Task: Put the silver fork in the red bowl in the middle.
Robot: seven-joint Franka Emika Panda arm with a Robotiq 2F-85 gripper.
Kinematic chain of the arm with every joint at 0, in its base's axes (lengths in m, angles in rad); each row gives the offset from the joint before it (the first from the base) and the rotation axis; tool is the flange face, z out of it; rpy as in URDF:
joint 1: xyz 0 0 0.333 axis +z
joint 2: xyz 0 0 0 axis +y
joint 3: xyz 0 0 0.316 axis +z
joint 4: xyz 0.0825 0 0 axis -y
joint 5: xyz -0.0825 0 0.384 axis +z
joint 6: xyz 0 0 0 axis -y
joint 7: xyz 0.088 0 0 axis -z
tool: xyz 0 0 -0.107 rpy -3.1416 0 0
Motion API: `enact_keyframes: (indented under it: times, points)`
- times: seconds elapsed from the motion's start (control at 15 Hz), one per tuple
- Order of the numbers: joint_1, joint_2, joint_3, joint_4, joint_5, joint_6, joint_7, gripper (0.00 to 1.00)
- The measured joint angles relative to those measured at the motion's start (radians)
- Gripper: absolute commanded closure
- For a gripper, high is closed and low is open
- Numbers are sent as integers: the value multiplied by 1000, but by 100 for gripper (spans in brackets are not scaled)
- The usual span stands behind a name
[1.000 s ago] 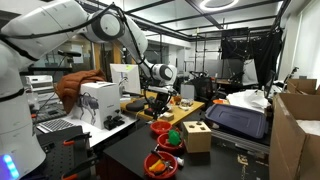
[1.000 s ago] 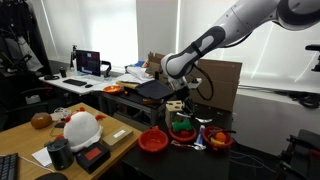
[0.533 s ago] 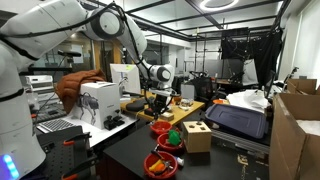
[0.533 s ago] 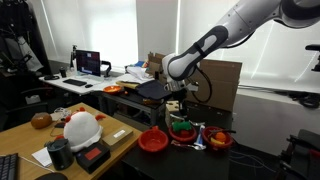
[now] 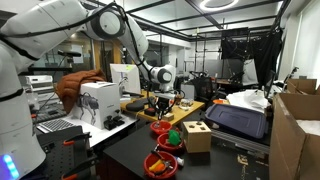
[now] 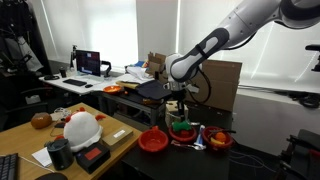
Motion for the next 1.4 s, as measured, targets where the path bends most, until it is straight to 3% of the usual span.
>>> enact_keyframes:
  times: [0.67,1.4]
  points:
    - [-21,119,5,17,1,238,3,98]
    - [-36,165,-10,19,-63,315,0,98]
